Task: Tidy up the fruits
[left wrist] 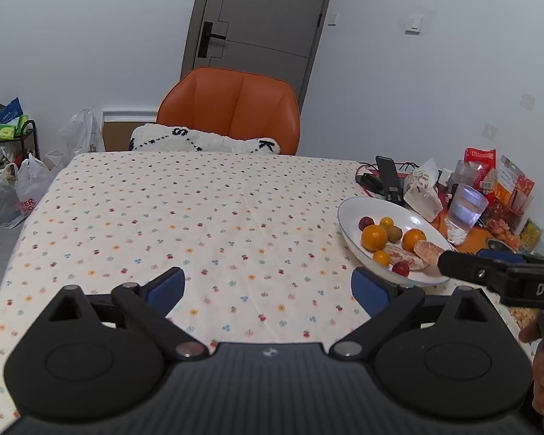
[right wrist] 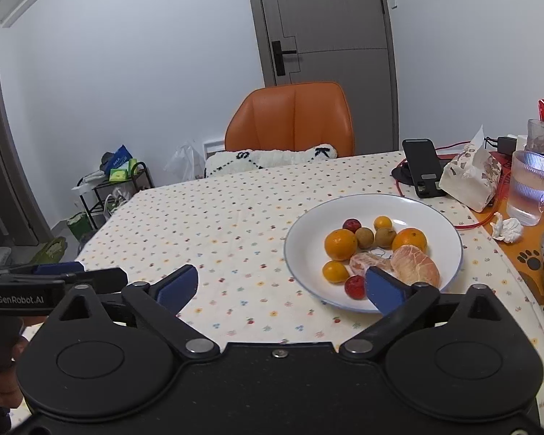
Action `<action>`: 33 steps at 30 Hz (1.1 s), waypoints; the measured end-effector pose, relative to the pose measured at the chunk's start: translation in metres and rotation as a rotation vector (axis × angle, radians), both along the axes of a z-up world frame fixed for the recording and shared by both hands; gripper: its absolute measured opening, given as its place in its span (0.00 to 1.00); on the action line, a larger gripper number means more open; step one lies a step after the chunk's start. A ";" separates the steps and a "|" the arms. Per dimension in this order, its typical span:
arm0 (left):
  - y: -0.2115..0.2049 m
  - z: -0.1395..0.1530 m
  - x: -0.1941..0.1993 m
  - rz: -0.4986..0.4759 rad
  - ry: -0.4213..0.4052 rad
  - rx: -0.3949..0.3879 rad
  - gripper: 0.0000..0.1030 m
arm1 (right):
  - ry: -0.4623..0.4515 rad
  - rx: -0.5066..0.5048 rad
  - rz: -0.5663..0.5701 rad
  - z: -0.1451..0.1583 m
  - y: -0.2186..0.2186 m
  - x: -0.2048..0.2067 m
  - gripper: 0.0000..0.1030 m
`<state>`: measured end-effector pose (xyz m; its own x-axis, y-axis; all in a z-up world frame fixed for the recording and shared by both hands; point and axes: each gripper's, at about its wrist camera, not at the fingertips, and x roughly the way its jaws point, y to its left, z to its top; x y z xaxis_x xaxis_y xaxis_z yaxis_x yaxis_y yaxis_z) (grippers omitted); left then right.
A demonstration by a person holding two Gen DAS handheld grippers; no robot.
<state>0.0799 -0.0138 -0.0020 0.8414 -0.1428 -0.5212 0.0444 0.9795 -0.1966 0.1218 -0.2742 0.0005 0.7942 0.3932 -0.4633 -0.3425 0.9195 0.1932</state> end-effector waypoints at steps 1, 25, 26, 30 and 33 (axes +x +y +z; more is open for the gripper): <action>0.001 0.001 -0.004 -0.002 -0.001 0.005 0.95 | -0.003 0.006 -0.003 0.002 0.000 -0.003 1.00; 0.015 0.013 -0.083 -0.009 -0.047 0.070 0.95 | -0.020 0.000 -0.004 0.013 0.026 -0.073 1.00; 0.015 0.013 -0.084 -0.006 -0.047 0.069 0.95 | -0.022 -0.001 -0.007 0.014 0.027 -0.074 1.00; 0.017 0.013 -0.088 -0.012 -0.051 0.061 0.95 | -0.035 0.005 -0.013 0.018 0.029 -0.079 1.00; 0.016 0.015 -0.089 -0.015 -0.055 0.069 0.95 | -0.034 0.002 -0.009 0.018 0.031 -0.080 1.00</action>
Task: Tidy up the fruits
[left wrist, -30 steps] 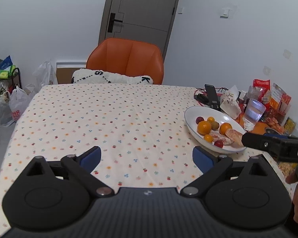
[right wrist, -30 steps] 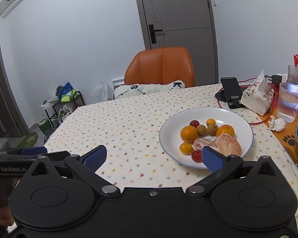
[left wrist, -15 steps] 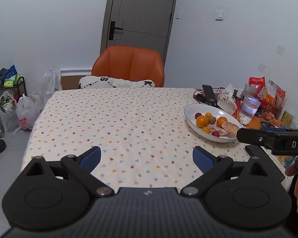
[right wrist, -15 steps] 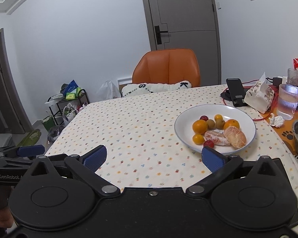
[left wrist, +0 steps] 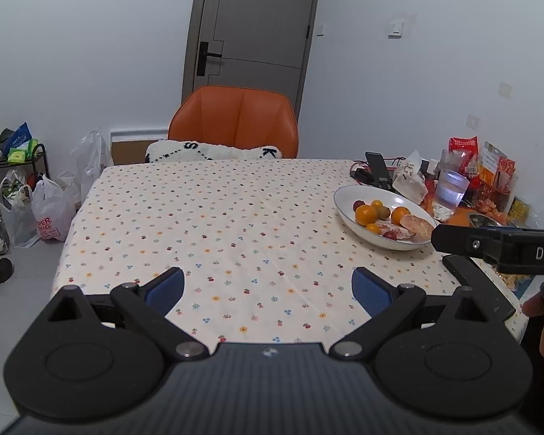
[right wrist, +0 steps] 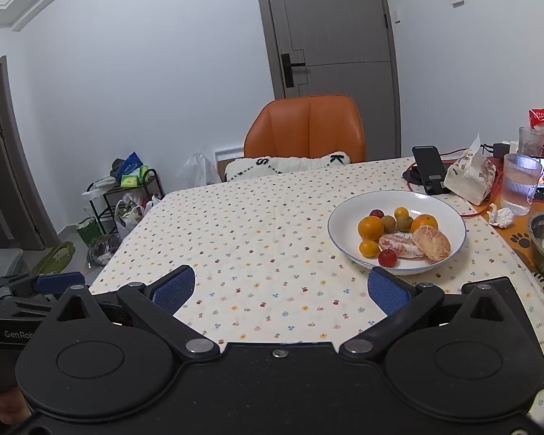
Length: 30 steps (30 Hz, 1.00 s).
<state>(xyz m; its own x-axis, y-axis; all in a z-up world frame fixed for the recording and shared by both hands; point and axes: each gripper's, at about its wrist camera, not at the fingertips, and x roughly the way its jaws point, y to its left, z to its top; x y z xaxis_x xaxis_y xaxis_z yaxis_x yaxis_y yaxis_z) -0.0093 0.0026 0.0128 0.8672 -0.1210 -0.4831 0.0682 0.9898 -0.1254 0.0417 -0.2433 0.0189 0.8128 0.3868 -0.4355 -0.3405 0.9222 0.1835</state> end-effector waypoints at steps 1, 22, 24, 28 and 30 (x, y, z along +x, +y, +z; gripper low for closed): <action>0.000 0.001 0.000 0.002 -0.002 0.002 0.95 | -0.001 -0.003 0.002 0.000 0.001 0.000 1.00; 0.002 0.003 0.004 0.017 0.002 0.003 0.95 | -0.011 -0.005 0.011 0.002 0.001 -0.003 1.00; 0.001 0.003 0.005 0.025 0.000 0.008 0.95 | -0.008 -0.003 0.009 0.001 0.000 -0.002 1.00; -0.001 0.005 0.008 0.035 0.001 0.023 0.95 | -0.014 -0.015 0.012 0.000 -0.001 -0.002 1.00; -0.002 0.005 0.010 0.039 0.003 0.030 0.95 | -0.011 -0.015 0.010 -0.001 -0.003 0.000 1.00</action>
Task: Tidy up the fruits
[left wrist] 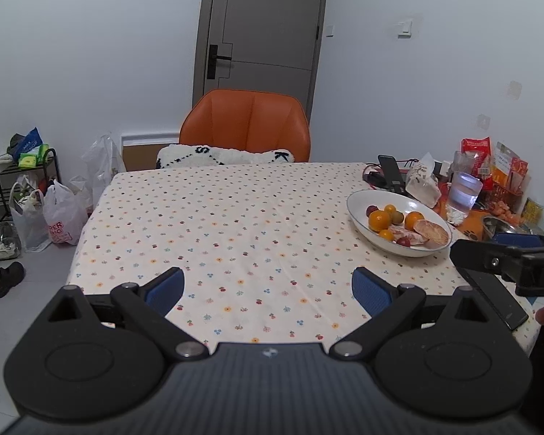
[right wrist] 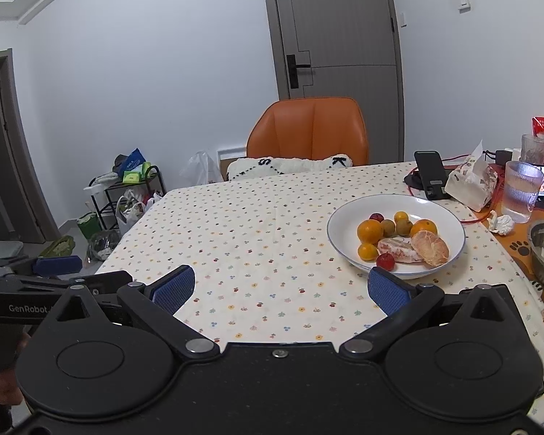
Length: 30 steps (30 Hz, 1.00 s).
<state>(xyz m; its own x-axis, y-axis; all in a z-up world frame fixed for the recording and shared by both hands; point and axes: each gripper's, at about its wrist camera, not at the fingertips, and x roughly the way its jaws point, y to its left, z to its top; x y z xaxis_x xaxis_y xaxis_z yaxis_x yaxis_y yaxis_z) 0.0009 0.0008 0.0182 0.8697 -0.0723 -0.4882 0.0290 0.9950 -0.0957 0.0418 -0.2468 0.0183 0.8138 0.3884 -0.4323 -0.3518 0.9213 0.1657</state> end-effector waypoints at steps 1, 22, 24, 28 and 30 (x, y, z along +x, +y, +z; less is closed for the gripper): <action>0.000 0.000 0.001 0.002 0.000 0.001 0.95 | 0.003 0.004 0.000 0.000 -0.002 0.001 1.00; -0.006 0.000 0.006 0.023 0.011 0.015 0.95 | 0.030 0.001 -0.001 -0.002 -0.009 0.005 1.00; -0.006 0.000 0.007 0.027 0.014 0.014 0.95 | 0.038 0.002 0.003 -0.003 -0.010 0.007 1.00; -0.006 0.000 0.007 0.029 0.014 0.012 0.95 | 0.046 -0.005 0.015 -0.005 -0.008 0.007 1.00; -0.006 0.000 0.006 0.028 0.015 0.013 0.95 | 0.047 -0.006 0.018 -0.006 -0.007 0.007 1.00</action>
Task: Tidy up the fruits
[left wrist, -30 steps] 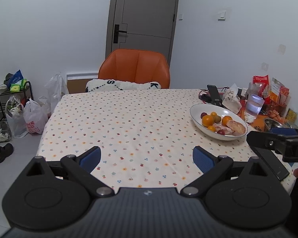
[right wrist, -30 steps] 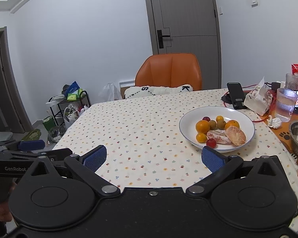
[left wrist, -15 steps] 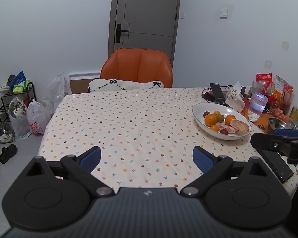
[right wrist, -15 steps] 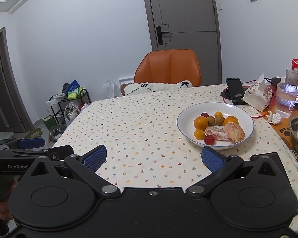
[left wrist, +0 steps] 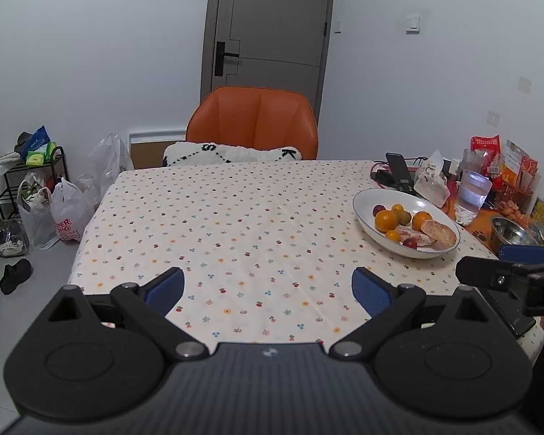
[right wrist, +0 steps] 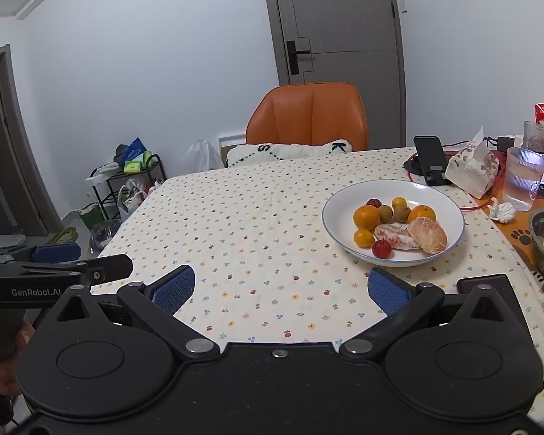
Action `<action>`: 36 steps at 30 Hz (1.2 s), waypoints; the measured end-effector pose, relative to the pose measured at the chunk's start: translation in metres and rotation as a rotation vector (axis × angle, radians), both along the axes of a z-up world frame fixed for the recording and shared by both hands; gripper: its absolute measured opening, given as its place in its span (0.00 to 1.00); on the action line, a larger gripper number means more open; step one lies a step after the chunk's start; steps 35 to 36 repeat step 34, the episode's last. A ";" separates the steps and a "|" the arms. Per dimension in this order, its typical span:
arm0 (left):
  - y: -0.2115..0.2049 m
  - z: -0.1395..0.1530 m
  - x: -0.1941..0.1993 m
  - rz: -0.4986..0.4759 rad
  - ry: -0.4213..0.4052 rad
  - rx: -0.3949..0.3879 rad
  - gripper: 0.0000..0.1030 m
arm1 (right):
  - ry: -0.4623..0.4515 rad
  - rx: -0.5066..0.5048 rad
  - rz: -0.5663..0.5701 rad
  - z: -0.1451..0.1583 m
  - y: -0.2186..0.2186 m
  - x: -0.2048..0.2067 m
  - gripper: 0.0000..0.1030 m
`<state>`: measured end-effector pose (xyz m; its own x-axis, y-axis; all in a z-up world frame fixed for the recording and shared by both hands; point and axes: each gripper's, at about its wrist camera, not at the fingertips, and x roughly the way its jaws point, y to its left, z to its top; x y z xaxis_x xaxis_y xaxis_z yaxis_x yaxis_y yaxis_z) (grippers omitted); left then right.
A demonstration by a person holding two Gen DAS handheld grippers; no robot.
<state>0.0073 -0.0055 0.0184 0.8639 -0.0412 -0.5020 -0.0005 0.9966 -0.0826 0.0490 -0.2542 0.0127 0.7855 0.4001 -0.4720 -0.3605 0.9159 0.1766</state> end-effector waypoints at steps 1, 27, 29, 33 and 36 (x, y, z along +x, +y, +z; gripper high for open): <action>0.000 0.000 0.000 -0.001 0.000 0.001 0.95 | -0.001 0.000 0.001 0.000 0.000 0.000 1.00; 0.001 -0.003 -0.002 -0.003 0.011 -0.013 0.95 | -0.002 -0.006 -0.025 0.002 -0.006 0.001 1.00; 0.000 -0.002 -0.003 -0.009 0.003 -0.009 0.95 | -0.003 -0.007 -0.025 0.002 -0.006 0.001 1.00; -0.002 -0.001 -0.004 -0.021 -0.008 -0.009 0.95 | 0.001 -0.011 -0.025 0.001 -0.006 0.002 1.00; -0.003 -0.001 -0.003 -0.023 -0.006 -0.009 0.95 | 0.001 -0.012 -0.025 0.001 -0.006 0.003 1.00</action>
